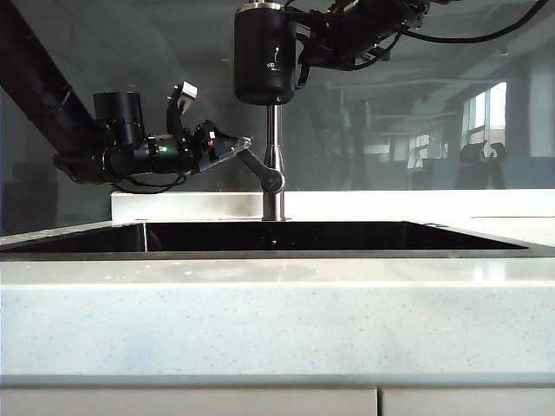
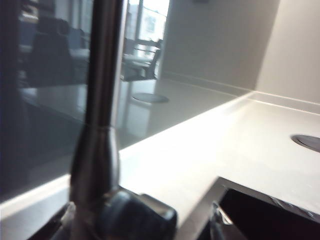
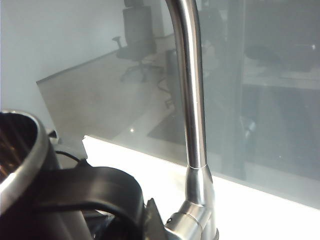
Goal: Pick up the mug next to the sink, go to the faucet to get some water, pour the water into the sink, and finally put the mug back to its place.
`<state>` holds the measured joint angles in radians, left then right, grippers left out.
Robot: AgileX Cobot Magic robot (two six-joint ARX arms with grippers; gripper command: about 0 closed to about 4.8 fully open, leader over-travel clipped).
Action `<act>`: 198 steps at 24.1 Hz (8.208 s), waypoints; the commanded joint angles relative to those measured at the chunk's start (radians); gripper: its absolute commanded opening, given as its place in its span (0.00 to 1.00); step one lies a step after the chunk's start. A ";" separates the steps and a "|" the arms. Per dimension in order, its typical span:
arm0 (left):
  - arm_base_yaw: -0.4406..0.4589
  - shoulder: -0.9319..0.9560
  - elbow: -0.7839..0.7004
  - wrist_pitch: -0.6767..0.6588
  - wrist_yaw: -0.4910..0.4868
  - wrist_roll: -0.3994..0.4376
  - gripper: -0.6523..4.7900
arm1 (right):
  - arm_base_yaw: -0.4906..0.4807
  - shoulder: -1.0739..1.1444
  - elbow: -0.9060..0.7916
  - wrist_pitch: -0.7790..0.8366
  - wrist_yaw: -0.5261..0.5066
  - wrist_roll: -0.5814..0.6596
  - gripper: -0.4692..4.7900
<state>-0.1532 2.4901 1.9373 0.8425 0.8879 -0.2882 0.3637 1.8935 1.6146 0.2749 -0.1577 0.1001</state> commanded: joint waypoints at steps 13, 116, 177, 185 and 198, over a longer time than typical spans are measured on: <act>-0.001 -0.003 0.005 0.115 0.202 -0.061 0.73 | 0.003 -0.011 0.011 0.040 0.002 0.003 0.08; 0.028 -0.008 0.005 0.011 -0.064 0.113 0.62 | 0.048 -0.114 0.010 0.060 0.389 -2.000 0.08; 0.028 -0.008 0.004 0.001 -0.063 0.092 0.62 | -0.482 -0.322 -1.018 0.672 0.249 -0.014 0.09; 0.028 -0.008 0.004 0.001 -0.063 0.089 0.62 | -0.482 -0.321 -1.018 0.634 0.249 -0.014 0.09; 0.027 -0.008 0.004 0.000 -0.063 0.089 0.62 | -0.481 -0.290 -1.018 0.674 0.242 -0.015 0.09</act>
<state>-0.1268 2.4889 1.9392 0.8330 0.8230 -0.1989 -0.1181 1.6016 0.5911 0.8955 0.0856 0.0788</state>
